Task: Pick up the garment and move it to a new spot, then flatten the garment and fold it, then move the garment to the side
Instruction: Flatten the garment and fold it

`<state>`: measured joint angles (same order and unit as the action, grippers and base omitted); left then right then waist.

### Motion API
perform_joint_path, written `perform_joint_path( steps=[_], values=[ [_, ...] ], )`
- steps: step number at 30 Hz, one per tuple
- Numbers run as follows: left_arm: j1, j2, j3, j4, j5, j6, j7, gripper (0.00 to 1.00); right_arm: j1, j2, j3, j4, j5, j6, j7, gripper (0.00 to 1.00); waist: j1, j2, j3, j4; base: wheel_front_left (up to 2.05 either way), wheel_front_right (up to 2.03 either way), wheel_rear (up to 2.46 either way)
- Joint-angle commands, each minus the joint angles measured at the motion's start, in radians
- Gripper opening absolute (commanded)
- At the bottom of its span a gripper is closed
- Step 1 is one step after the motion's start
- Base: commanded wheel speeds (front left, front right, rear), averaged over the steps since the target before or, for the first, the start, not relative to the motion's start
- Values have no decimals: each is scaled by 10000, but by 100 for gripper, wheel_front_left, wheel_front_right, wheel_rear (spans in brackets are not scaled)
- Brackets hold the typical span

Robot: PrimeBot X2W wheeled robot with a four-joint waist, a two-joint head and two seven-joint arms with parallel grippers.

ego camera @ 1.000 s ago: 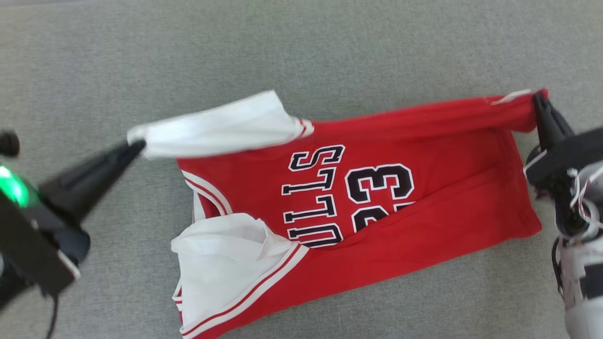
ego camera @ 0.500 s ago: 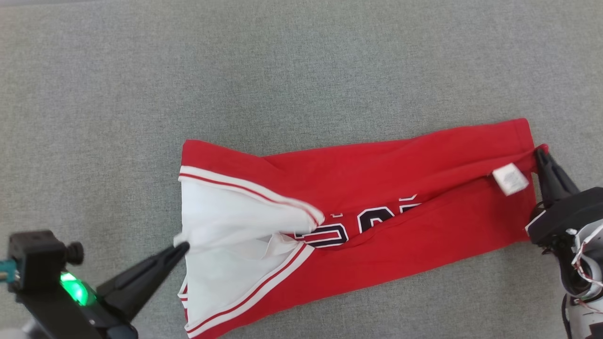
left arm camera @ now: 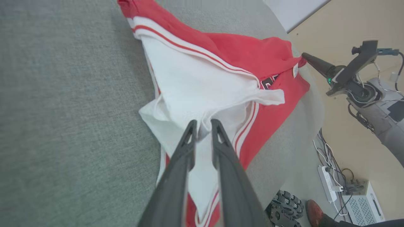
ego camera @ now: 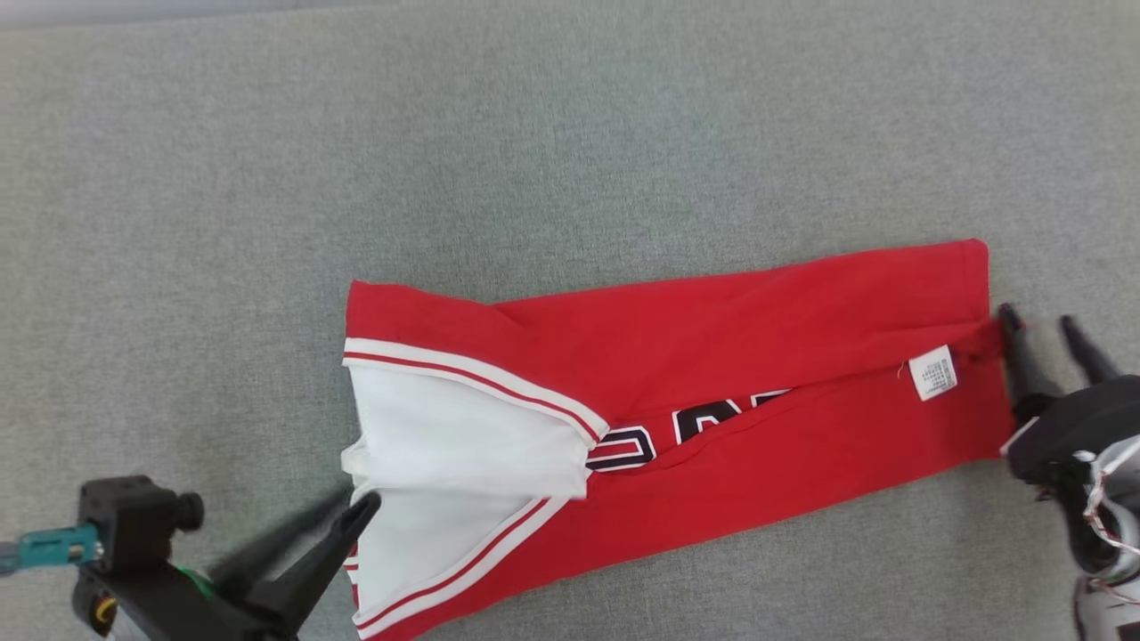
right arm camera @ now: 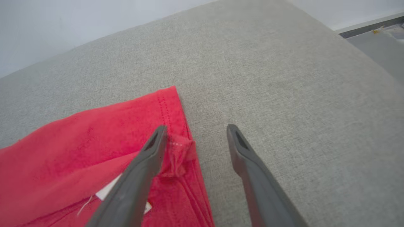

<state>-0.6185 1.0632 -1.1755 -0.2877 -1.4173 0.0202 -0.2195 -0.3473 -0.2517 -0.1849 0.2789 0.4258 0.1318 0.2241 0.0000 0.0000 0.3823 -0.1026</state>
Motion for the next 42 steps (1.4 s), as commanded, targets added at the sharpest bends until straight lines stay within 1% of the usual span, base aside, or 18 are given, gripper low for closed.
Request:
perform_joint_path(
  steps=[1, 4, 5, 6, 8, 10, 12, 14, 17, 22, 26, 30, 34, 36, 37, 42],
  values=[
    [128, -47, 131, 66, -28, 127, -130, 100, 141, -97, -59, -92, -161, -25, -90, 100, 0, 0, -187, 6, 0, 0, 0],
    [384, -222, 633, 219, 225, 809, -381, 100, 264, -28, -117, -451, -479, -25, -417, 100, 0, 0, -533, -9, 0, 0, 0],
    [491, -271, 871, 294, 398, 1084, -430, 100, 307, 17, -62, -584, -544, -25, -535, 100, 0, 0, -651, -23, 0, 0, 0],
    [609, -435, 1258, 359, 502, 1394, -445, 100, 332, 57, -32, -700, -626, -25, -666, 100, 0, 0, -812, -35, 0, 0, 0],
    [1049, -936, 2227, 306, 975, 1960, -444, 100, 445, 174, 77, -937, -645, -25, -856, 100, 0, 0, -1069, -28, 0, 0, 0],
    [1687, -1523, 3287, 311, 1901, 2508, -448, 100, 577, 358, 169, -1093, -479, -25, -988, 100, 0, 0, -1328, 4, 0, 0, 0],
    [2476, -2254, 4055, 318, 2818, 2828, -440, 100, 683, 469, 379, -1211, -268, -25, -1129, 100, 0, 0, -1596, 36, 0, 0, 0],
    [3211, -2976, 4784, 343, 3650, 3031, -441, 100, 863, 432, 619, -1240, -142, -25, -1304, 100, 0, 0, -1841, 89, 0, 0, 0],
    [4286, -3937, 5451, 512, 4652, 3140, -441, 100, 1171, 338, 824, -1152, -69, -25, -1643, 100, 0, 0, -2181, 287, 0, 0, 0],
    [5298, -5167, 5847, 829, 6207, 3186, -442, 100, 1767, 234, 803, -659, 183, -25, -2082, 100, 0, 0, -2696, 857, 0, 0, 0],
    [5797, -5779, 5835, 982, 7161, 2984, -445, 100, 2062, 207, 394, -103, 386, -25, -2148, 100, 0, 0, -2901, 1369, 0, 0, 0],
    [6034, -6102, 5789, 1129, 7737, 2710, -445, 100, 2037, 336, -528, 701, 428, -25, -1982, 100, 0, 0, -2946, 1795, 0, 0, 0],
    [6119, -6227, 5787, 1287, 8029, 2432, -444, 100, 1716, 378, -1371, 1522, 110, -25, -1791, 100, 0, 0, -2849, 2105, 0, 0, 0],
    [6115, -6271, 5826, 1334, 8151, 2317, -444, 100, 1600, 426, -1698, 1934, -48, -25, -1648, 100, 0, 0, -2785, 2208, 0, 0, 0],
    [6115, -6271, 5826, 1334, 8151, 2317, -444, 100, 1600, 426, -1698, 1934, -48, -25, -1648, 100, 0, 0, -2785, 2208, 0, 0, 0],
    [6145, -6334, 6010, 1466, 8283, 2046, -444, 100, 1157, 544, -2233, 2798, -423, -25, -1432, 100, 0, 0, -2578, 2319, 0, 0, 0]
  ],
)
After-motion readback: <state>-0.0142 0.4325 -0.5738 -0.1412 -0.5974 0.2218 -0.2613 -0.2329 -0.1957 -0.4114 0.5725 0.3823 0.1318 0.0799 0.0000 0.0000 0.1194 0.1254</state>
